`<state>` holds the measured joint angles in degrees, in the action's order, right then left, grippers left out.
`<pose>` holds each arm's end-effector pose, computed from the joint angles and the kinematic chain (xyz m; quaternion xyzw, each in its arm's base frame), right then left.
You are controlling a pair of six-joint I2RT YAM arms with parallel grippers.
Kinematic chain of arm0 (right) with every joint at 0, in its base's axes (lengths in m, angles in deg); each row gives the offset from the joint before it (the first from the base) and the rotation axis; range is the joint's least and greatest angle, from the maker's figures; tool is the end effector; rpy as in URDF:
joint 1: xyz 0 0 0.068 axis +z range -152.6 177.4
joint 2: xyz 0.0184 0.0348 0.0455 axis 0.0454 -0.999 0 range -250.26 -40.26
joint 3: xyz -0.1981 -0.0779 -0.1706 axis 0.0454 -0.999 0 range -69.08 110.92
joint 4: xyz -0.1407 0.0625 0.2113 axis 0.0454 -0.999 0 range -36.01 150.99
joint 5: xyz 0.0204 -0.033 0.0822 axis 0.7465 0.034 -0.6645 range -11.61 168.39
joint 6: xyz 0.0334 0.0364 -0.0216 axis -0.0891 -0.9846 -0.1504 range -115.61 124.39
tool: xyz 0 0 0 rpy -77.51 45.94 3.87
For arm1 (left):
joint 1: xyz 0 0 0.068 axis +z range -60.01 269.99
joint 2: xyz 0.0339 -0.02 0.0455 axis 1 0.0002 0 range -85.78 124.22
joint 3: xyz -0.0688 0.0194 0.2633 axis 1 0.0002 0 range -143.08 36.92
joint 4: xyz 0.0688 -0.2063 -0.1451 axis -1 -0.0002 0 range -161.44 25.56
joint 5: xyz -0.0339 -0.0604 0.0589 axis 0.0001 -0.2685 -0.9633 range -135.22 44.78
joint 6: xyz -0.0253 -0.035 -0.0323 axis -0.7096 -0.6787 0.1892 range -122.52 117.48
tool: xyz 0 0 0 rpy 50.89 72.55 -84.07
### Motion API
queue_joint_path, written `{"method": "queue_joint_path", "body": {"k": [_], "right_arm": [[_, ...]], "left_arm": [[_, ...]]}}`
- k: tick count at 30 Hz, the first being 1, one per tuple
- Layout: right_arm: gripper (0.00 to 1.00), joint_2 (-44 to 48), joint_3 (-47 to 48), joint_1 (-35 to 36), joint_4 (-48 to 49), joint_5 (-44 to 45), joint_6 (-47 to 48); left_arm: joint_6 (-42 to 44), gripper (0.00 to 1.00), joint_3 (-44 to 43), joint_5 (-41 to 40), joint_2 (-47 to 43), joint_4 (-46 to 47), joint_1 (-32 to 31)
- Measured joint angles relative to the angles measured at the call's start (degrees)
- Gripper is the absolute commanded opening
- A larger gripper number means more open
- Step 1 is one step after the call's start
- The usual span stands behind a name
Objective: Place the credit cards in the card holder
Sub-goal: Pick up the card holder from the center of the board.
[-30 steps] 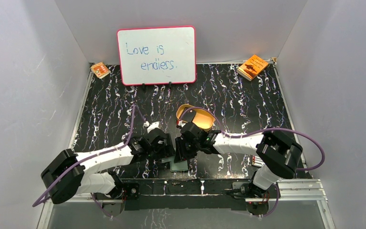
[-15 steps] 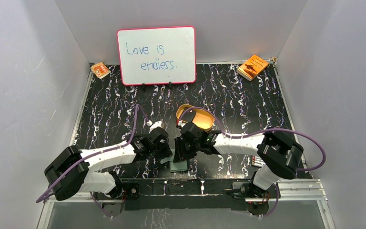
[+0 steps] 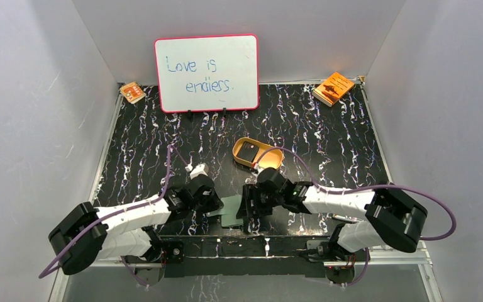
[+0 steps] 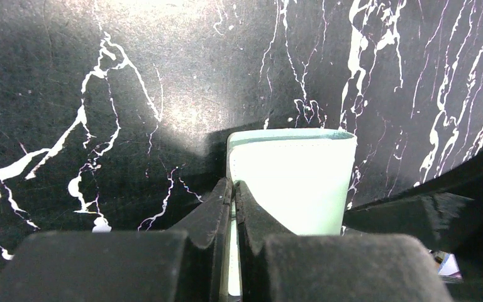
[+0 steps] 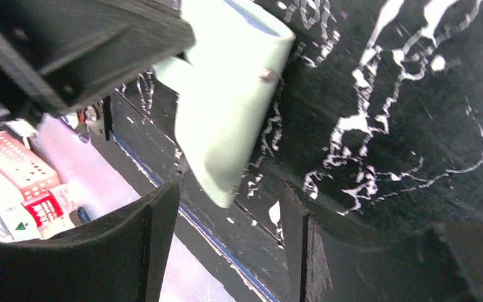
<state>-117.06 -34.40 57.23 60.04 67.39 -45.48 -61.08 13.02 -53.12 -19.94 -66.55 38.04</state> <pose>0.1253 0.2292 0.1763 -0.1173 0.9063 0.3747 0.1563 0.1349 -0.1646 0.1592 -0.0798 0.9154 -0.2838 0.2741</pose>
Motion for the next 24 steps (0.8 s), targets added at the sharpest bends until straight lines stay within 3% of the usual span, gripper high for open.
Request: {"method": "queue_joint_path", "body": {"k": [10, 24], "right_arm": [[0.66, -4.52, -5.99, -0.96, 12.55, -5.49, -7.37], [0.44, -9.99, -6.51, -0.96, 22.51, -7.63, -12.02]], "left_arm": [[-1.77, 0.0, 2.29, -0.44, -1.95, 1.29, 0.0], [-3.19, 0.0, 3.67, -0.79, -2.75, 1.73, 0.02]]}}
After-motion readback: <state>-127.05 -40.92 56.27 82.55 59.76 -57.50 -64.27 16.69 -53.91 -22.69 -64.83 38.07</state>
